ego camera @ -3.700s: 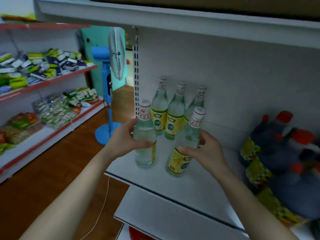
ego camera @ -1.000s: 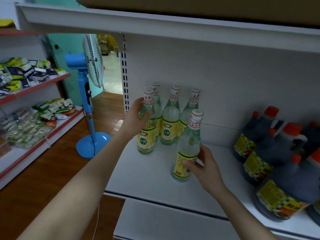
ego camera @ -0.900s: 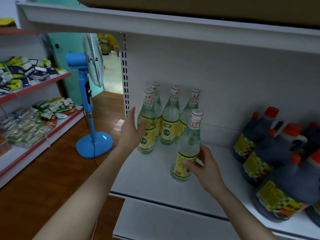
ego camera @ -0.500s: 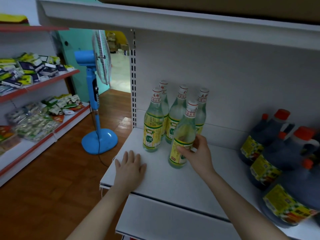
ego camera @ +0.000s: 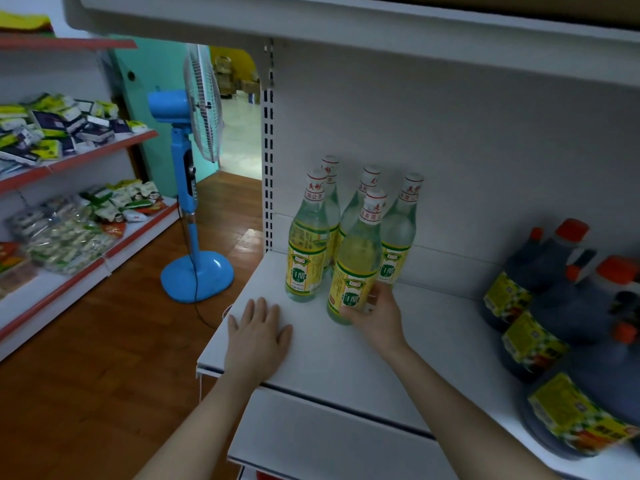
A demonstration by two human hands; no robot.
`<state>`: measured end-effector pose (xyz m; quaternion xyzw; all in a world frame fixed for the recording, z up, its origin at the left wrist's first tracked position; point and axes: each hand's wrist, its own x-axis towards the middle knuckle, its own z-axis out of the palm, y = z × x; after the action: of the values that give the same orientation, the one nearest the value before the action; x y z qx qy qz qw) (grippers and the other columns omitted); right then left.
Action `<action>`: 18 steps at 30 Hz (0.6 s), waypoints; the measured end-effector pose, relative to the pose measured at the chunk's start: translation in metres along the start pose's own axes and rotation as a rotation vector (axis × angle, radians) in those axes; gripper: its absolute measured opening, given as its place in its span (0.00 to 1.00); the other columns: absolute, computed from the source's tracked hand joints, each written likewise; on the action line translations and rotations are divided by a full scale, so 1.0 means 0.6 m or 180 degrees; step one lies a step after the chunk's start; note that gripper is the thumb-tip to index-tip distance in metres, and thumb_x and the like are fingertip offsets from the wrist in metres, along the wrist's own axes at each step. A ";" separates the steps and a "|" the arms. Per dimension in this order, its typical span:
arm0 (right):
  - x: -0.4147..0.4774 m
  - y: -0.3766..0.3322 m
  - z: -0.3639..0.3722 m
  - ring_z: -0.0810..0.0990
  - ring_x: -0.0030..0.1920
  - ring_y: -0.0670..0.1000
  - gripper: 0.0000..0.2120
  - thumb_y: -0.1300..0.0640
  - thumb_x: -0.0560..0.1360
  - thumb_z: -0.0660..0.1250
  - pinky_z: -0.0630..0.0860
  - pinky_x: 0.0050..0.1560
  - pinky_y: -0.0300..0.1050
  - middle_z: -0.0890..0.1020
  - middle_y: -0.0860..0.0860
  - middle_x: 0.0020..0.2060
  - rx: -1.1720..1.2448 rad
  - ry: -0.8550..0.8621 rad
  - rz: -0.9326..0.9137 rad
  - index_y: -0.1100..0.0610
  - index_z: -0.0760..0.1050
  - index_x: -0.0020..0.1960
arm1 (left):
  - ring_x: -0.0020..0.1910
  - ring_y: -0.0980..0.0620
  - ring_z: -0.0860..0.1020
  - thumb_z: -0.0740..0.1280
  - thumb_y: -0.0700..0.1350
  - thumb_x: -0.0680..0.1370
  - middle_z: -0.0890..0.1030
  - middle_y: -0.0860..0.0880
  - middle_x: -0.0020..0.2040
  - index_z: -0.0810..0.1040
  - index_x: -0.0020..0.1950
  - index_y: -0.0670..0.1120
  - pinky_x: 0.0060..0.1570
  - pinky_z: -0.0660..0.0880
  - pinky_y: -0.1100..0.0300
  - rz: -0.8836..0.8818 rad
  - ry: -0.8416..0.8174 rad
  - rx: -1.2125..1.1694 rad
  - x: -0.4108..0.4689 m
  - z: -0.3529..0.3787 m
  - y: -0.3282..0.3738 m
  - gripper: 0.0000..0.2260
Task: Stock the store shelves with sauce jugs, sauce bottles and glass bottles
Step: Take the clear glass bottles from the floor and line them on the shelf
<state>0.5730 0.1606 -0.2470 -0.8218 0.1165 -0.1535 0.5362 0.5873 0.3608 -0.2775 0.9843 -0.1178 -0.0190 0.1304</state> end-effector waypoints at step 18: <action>0.025 -0.002 0.015 0.74 0.55 0.48 0.29 0.64 0.67 0.74 0.68 0.52 0.38 0.76 0.53 0.57 -0.0139 -0.0149 0.0065 0.61 0.66 0.63 | 0.76 0.45 0.50 0.49 0.57 0.80 0.55 0.45 0.76 0.58 0.73 0.48 0.72 0.50 0.41 0.0013 0.0057 -0.0004 -0.001 0.002 0.000 0.23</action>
<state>0.5901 0.1632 -0.2474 -0.8355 0.1156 -0.1261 0.5223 0.5868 0.3606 -0.2789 0.9841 -0.1186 -0.0099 0.1321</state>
